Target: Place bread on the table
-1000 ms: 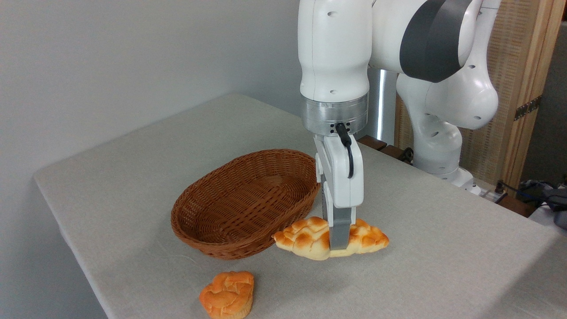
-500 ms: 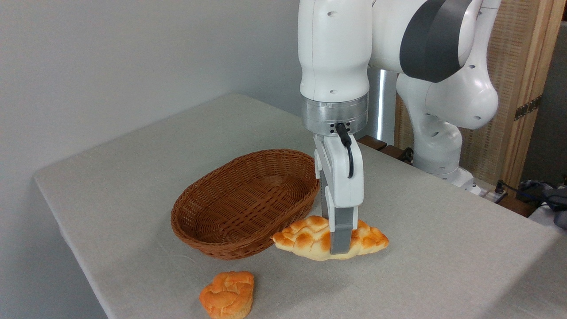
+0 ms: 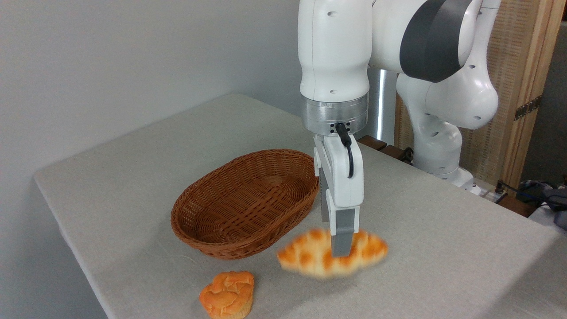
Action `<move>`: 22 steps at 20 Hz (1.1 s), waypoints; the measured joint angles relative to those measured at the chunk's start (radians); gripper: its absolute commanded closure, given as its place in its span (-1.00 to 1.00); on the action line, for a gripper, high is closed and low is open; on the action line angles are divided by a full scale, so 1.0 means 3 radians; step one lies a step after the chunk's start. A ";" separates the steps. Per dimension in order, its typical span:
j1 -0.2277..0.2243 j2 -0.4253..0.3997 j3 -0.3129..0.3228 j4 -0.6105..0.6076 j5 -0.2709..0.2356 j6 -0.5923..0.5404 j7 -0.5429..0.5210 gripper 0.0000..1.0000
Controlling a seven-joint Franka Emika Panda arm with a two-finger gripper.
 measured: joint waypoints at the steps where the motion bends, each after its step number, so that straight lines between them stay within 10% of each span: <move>1: 0.0000 0.0000 0.0000 0.0000 0.0000 0.0000 0.0000 -1.00; 10: -0.0001 -0.0003 -0.0001 0.0012 -0.0015 0.0001 -0.0077 -1.00; 18: -0.0061 -0.0003 -0.0034 0.0492 -0.0704 -0.0411 -0.1143 -0.99; 22: -0.0112 0.0028 -0.0238 0.0725 -0.0767 -0.0654 -0.1956 -1.00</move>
